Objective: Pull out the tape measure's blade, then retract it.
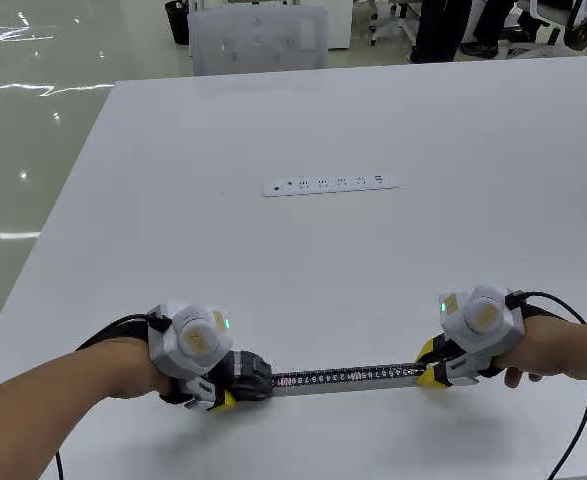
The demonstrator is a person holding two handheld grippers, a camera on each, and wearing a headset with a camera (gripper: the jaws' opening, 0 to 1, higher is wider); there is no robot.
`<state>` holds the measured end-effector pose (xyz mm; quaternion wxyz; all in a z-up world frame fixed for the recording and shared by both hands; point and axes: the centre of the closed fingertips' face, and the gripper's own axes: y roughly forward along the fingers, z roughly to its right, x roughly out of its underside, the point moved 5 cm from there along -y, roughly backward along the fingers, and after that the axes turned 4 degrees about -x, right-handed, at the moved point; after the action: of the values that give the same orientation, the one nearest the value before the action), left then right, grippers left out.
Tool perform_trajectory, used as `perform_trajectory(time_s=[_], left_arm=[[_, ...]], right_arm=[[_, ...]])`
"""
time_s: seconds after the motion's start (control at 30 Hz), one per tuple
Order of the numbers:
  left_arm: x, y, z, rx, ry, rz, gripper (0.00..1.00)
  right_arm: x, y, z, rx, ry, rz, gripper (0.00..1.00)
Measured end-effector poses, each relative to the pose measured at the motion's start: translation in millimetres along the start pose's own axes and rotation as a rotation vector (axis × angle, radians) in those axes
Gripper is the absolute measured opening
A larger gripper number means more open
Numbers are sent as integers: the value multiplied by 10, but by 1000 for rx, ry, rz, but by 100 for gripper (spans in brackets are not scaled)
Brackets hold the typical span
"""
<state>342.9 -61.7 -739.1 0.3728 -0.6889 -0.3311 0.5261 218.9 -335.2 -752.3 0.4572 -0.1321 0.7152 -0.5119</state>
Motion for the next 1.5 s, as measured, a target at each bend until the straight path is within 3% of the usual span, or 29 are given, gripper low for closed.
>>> perform_trajectory(time_s=[1.17,1.23,1.27,1.3,1.4,1.43,1.5], left_arm=[[-13,-4,-22,6,-8,14,33],[-7,6,-22,-4,-33,22,34],[17,9,-28,-17,-91,21,34],[18,14,-24,-11,-111,31,34],[62,19,-24,-44,-102,29,35],[109,13,-30,-68,-100,5,34],[155,1,-16,-79,-124,-2,33]], right_arm=[[134,-87,24,16,24,-19,14],[127,-84,23,20,21,-25,14],[120,-85,17,29,-3,-38,14],[114,-83,12,33,-12,-47,14],[100,-79,14,39,4,-66,15],[104,-81,19,46,26,-66,15],[110,-82,26,56,41,-60,15]])
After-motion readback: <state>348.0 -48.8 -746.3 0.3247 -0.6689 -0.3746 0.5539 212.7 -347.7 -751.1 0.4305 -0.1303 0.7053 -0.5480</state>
